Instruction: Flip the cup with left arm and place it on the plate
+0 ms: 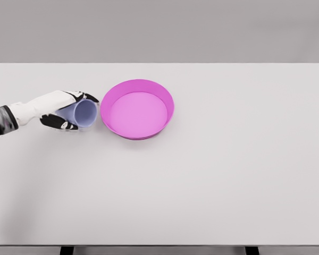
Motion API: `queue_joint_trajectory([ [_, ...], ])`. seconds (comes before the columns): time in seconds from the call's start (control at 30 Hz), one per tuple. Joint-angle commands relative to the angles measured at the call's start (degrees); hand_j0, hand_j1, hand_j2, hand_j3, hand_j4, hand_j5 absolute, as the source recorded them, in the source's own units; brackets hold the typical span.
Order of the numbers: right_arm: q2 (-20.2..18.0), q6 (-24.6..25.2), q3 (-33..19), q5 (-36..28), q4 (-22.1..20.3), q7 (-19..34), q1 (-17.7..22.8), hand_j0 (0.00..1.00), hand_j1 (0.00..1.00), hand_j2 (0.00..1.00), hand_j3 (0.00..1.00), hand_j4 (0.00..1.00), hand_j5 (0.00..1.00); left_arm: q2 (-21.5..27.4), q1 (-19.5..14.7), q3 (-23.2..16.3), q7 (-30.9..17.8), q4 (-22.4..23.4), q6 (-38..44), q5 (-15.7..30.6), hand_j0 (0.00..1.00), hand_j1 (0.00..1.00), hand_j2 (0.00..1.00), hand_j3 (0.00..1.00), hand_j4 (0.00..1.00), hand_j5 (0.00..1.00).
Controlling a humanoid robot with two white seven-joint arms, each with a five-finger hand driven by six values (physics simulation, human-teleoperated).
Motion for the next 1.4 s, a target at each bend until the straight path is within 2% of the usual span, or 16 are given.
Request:
queue_joint_trajectory([
  [0.0, 0.0, 0.0, -0.1, 0.0, 0.0, 0.0, 0.0, 1.00, 1.00, 1.00, 1.00, 1.00, 1.00, -0.1, -0.1, 0.0, 0.1, 1.5, 0.1, 2.1, 0.68, 0.68, 0.68, 0.68, 0.68, 0.68],
  [0.2, 0.0, 0.0, 0.0, 0.0, 0.0, 0.0, 0.0, 1.00, 1.00, 1.00, 1.00, 1.00, 1.00, -2.4, -2.0, 0.0, 0.1, 4.0, 0.1, 3.2, 0.68, 0.68, 0.68, 0.68, 0.68, 0.68],
  [0.33, 0.0, 0.0, -0.1, 0.0, 0.0, 0.0, 0.0, 1.00, 1.00, 1.00, 1.00, 1.00, 1.00, -4.4, -1.9, 0.0, 0.1, 4.0, 0.1, 7.0, 0.69, 0.69, 0.69, 0.69, 0.69, 0.69],
  [0.57, 0.0, 0.0, 0.0, 0.0, 0.0, 0.0, 0.0, 1.00, 1.00, 1.00, 1.00, 1.00, 1.00, -4.2, -2.1, 0.1, 0.1, 4.0, 0.1, 11.7, 0.69, 0.69, 0.69, 0.69, 0.69, 0.69],
  [0.73, 0.0, 0.0, -0.1, 0.0, 0.0, 0.0, 0.0, 1.00, 1.00, 1.00, 1.00, 1.00, 1.00, -4.5, -2.2, -0.1, 0.2, 3.9, 0.1, 13.3, 0.69, 0.69, 0.69, 0.69, 0.69, 0.69],
  [1.1, 0.0, 0.0, -0.1, 0.0, 0.0, 0.0, 0.0, 1.00, 1.00, 1.00, 1.00, 1.00, 1.00, -10.7, -2.3, -0.1, 0.3, 3.8, 0.1, 13.9, 0.70, 0.70, 0.70, 0.70, 0.70, 0.70],
  [1.2, 0.0, 0.0, 0.0, 0.0, 0.0, 0.0, 0.0, 1.00, 1.00, 1.00, 1.00, 1.00, 1.00, -11.6, -2.2, -1.4, 0.4, 3.7, 0.1, 17.9, 0.70, 0.70, 0.70, 0.70, 0.70, 0.70],
  [1.37, 0.0, 0.0, 0.0, 0.0, 0.0, 0.0, 0.0, 1.00, 1.00, 1.00, 1.00, 1.00, 1.00, -13.7, -2.0, -1.7, 0.4, 3.7, 0.1, 18.1, 0.70, 0.70, 0.70, 0.70, 0.70, 0.70],
])
